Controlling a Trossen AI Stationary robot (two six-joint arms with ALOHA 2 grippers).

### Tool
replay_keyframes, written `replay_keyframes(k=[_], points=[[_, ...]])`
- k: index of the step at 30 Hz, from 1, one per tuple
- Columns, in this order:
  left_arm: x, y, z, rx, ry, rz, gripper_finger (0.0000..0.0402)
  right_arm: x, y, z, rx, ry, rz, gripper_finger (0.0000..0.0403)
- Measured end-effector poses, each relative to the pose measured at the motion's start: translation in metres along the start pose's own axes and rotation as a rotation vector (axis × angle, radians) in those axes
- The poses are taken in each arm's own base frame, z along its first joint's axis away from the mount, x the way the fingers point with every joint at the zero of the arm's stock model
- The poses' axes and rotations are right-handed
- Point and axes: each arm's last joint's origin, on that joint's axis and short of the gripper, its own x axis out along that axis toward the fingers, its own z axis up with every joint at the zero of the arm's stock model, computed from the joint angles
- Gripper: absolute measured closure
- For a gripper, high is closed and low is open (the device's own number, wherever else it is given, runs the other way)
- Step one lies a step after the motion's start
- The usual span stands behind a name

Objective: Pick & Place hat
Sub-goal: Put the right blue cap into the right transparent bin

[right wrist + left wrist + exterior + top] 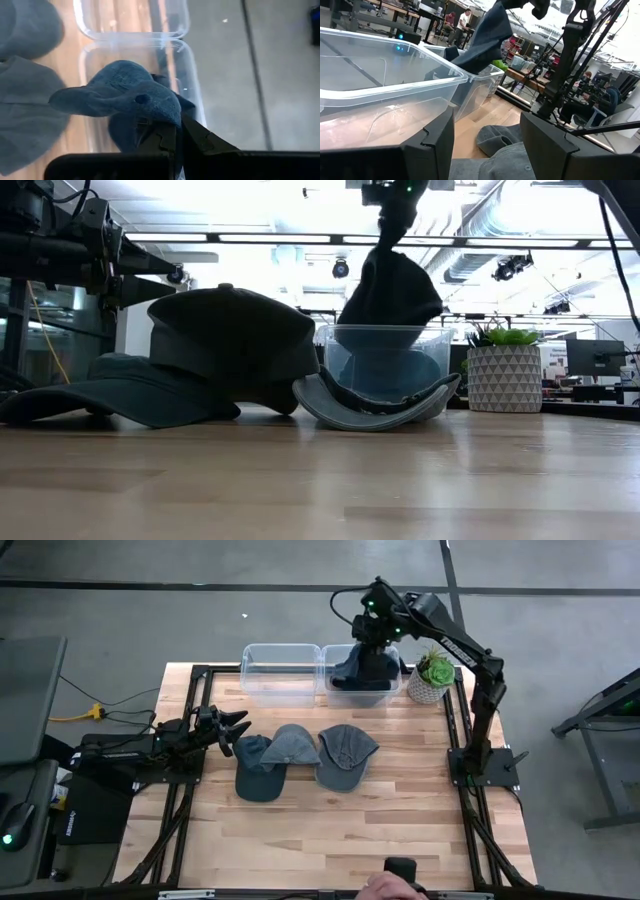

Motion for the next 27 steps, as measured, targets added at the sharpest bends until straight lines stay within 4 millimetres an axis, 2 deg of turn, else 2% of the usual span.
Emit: replay_keyframes(k=[3,12,18,27], points=[[0.0,0.0,0.0,0.0,0.0,0.0,0.0209,0.008,0.001,-0.001,0.006,0.022,0.045,0.0403],[0.0,0.0,0.0,0.0,0.0,0.0,0.0209,0.018,-0.006,-0.004,0.032,0.037,0.033,0.0403],[0.0,0.0,0.0,0.0,-0.001,0.0,0.0209,0.029,-0.005,-0.009,0.052,0.046,0.104,0.0403],[0.0,0.0,0.0,0.0,-0.001,0.0,0.0209,0.025,-0.005,-0.01,0.058,0.013,0.166,0.0403]])
